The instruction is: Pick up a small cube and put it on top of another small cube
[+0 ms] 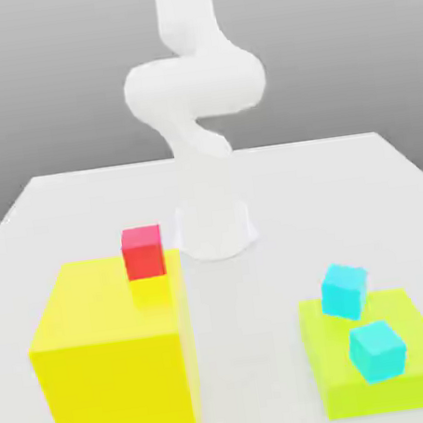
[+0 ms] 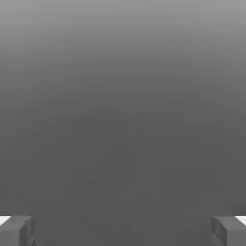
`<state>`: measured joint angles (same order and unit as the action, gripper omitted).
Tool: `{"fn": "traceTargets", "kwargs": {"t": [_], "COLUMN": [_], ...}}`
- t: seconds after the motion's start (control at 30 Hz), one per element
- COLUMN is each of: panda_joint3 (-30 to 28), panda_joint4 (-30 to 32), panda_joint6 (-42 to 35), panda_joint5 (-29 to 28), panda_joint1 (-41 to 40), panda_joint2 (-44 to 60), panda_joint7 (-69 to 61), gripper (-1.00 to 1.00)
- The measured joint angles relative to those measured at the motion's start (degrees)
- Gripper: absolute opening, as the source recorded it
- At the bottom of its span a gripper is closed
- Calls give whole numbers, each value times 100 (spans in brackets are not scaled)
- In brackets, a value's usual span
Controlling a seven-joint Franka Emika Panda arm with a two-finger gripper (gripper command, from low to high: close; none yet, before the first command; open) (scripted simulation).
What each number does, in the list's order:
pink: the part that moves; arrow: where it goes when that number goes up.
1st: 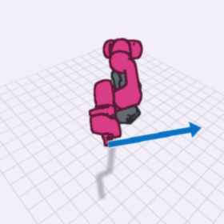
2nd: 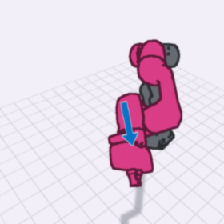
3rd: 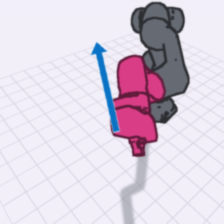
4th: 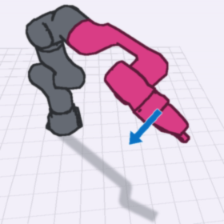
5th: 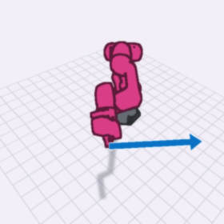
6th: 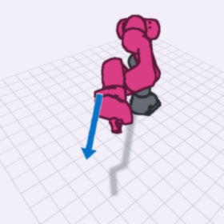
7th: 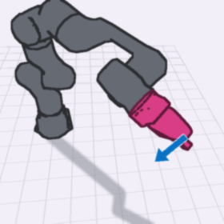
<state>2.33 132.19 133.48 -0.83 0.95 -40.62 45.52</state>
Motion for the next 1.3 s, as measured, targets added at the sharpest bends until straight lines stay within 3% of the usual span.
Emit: {"fn": "traceTargets", "kwargs": {"t": [0.63, 0.9, 1.07, 1.1, 1.3], "panda_joint3": [1646, 1976, 1478, 1389, 1350], "panda_joint4": [306, 437, 259, 233, 219], "panda_joint6": [1289, 1833, 2523, 2614, 2661], "panda_joint5": [-1017, -1377, -1996, -2068, -2113], "panda_joint1": [1076, 1736, 2253, 2328, 2361], "panda_joint2": [3983, 5634, 6673, 6793, 6853], "panda_joint7": [38, 7, 427, 480, 515], "gripper": [0, 0, 0, -100, -100]}}
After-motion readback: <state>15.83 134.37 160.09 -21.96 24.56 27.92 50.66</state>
